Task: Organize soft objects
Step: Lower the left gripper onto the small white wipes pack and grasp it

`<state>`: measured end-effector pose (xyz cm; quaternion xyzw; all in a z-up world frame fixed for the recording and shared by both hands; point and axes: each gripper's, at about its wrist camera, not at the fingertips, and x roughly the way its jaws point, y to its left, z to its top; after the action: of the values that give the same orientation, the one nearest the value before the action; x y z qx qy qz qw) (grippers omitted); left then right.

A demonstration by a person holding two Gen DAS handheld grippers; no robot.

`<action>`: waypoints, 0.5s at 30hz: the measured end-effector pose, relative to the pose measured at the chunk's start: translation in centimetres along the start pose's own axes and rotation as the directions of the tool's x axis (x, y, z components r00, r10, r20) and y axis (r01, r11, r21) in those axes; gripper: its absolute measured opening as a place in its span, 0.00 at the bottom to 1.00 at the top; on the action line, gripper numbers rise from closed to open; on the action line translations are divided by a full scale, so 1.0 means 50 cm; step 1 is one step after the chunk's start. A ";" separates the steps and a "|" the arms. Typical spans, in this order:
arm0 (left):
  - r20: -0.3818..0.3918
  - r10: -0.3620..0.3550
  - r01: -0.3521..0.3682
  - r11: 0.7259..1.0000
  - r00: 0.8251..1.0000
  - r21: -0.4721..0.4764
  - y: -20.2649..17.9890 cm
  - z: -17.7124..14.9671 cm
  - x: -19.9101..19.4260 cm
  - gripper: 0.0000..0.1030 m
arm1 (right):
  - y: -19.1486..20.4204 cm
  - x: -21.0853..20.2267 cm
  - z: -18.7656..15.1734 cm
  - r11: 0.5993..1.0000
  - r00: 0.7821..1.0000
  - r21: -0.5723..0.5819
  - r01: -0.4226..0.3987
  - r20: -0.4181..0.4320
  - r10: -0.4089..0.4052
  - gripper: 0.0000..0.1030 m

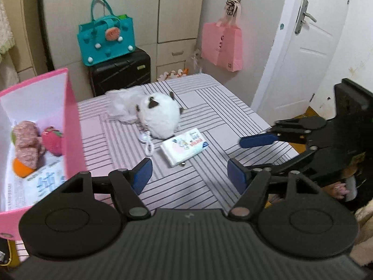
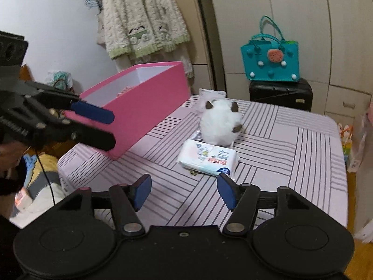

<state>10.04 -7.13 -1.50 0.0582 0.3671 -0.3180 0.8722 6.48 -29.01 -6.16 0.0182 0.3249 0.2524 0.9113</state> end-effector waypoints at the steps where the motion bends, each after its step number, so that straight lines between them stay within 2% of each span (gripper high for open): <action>1: -0.003 -0.005 0.005 1.000 1.000 -0.005 -0.001 0.000 0.010 0.68 | -0.006 0.009 -0.003 1.000 1.000 0.014 0.003 0.006 -0.003 0.70; 7: 0.011 0.010 -0.009 1.000 1.000 -0.024 -0.002 -0.003 0.063 0.68 | -0.031 0.058 -0.023 0.998 0.997 0.039 0.041 0.064 -0.044 0.75; 15: 0.017 0.053 -0.051 0.993 0.998 -0.105 0.019 -0.002 0.137 0.65 | -0.047 0.123 -0.035 0.994 0.994 0.057 0.088 0.057 -0.091 0.75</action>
<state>14.18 -9.85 -6.33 0.0188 0.3732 -0.2760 0.8855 10.54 -28.39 -11.59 0.0361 0.3047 0.2017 0.9302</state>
